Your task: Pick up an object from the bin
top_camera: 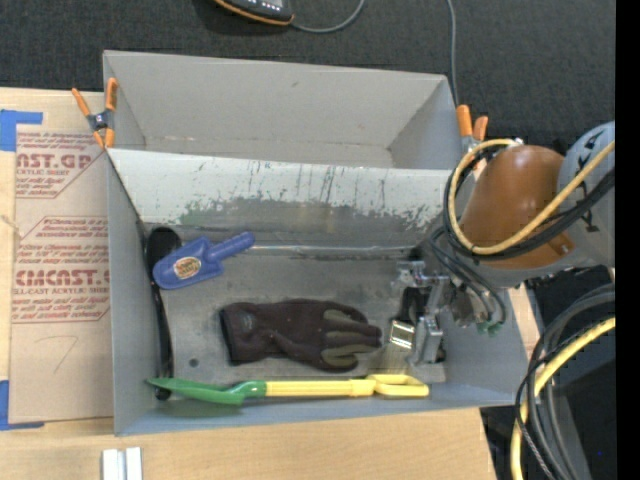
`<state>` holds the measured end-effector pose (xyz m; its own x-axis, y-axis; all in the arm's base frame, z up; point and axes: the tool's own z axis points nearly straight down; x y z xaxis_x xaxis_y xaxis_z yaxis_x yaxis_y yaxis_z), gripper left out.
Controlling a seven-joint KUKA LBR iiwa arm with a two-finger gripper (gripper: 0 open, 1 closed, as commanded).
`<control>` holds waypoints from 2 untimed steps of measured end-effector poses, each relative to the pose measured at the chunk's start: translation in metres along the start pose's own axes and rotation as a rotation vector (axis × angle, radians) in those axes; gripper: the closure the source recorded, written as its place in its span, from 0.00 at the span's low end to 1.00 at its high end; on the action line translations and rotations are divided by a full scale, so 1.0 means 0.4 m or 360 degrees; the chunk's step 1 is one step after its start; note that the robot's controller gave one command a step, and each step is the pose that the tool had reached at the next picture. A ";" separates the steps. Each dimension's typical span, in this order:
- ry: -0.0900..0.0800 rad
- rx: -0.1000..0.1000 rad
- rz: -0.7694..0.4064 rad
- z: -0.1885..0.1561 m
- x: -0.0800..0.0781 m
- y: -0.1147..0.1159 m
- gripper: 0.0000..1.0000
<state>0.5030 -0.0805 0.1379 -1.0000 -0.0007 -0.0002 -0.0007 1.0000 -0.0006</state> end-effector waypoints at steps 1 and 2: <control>0.0000 0.0000 0.0000 0.000 0.000 0.000 0.00; -0.0003 -0.0003 0.0054 0.155 0.006 0.063 0.00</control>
Offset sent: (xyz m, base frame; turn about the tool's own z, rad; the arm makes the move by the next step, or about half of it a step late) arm -0.0028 0.0236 -0.0610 0.0350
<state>0.5005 -0.0553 0.0761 -0.9994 0.0334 -0.0018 0.0334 0.9994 0.0012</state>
